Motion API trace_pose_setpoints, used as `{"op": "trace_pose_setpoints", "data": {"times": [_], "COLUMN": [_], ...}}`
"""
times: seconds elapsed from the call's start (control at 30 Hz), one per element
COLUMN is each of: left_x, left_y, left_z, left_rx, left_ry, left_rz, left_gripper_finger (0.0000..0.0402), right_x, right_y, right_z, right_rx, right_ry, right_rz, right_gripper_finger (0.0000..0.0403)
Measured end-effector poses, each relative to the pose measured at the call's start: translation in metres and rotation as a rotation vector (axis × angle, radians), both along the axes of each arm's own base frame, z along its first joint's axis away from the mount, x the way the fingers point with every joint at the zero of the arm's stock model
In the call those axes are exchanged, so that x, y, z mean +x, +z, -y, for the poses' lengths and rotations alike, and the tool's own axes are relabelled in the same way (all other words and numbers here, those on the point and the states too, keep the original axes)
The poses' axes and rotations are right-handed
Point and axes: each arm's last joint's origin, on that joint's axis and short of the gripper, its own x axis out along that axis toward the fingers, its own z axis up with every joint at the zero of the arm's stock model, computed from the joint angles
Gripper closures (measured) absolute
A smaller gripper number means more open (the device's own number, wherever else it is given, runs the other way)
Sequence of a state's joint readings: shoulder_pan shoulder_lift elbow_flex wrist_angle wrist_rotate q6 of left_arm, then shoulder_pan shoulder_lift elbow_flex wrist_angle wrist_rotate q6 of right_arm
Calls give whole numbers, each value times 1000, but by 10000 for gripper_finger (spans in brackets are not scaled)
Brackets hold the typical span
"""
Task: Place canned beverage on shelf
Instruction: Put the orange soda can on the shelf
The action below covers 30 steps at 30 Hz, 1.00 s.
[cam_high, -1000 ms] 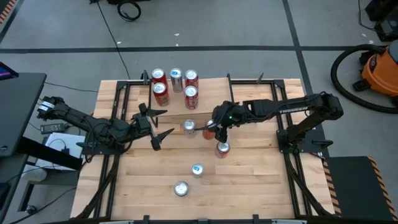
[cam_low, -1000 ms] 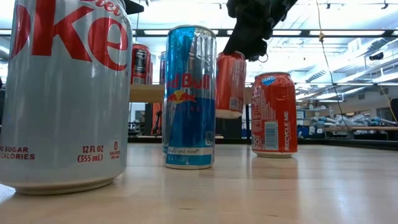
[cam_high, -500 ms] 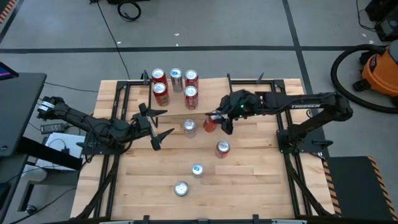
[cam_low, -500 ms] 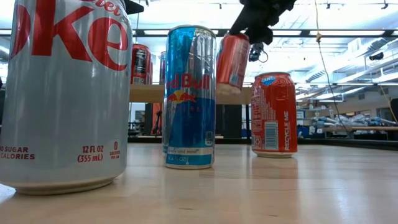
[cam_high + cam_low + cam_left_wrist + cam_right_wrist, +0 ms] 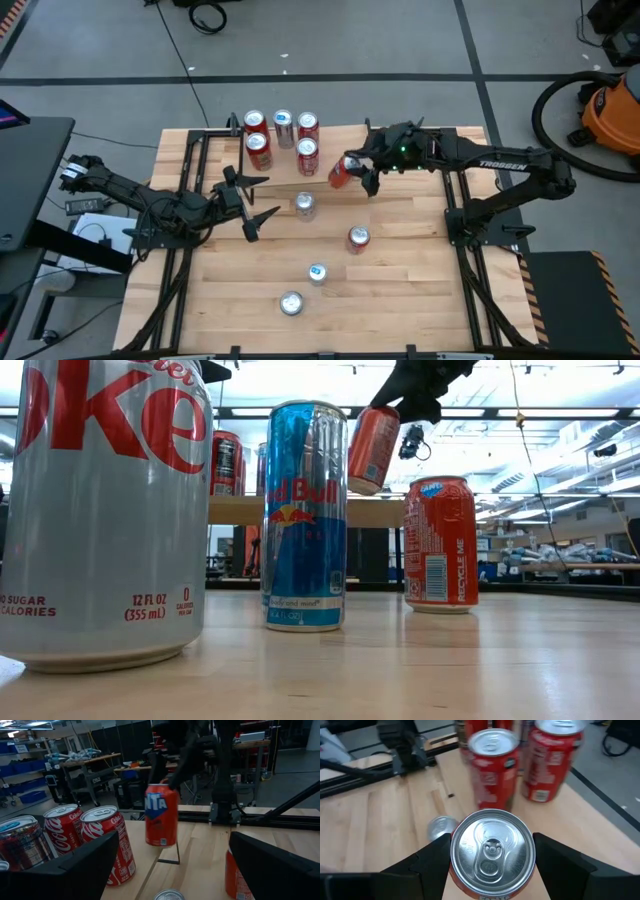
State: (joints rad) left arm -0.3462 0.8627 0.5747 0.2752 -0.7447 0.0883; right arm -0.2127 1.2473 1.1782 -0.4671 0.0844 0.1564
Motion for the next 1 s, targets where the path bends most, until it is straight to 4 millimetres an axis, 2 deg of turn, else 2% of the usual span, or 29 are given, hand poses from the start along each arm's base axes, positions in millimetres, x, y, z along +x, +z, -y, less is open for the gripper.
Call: {"op": "trace_pose_setpoints", "data": {"times": [0.4,1.0], "left_x": [0,0], "left_y": [0,0], "left_z": [0,0], "left_rx": [1,1], "left_ry": [0,0], "left_rz": [0,2], "left_gripper_finger": [10,10], "right_x": [-7,2], "right_y": [-1,-6], "right_z": [29,42], "right_rx": [-19,-26], "right_ry": [-92,-128], "right_rz": [-10,7], "right_gripper_finger": [135,134]}}
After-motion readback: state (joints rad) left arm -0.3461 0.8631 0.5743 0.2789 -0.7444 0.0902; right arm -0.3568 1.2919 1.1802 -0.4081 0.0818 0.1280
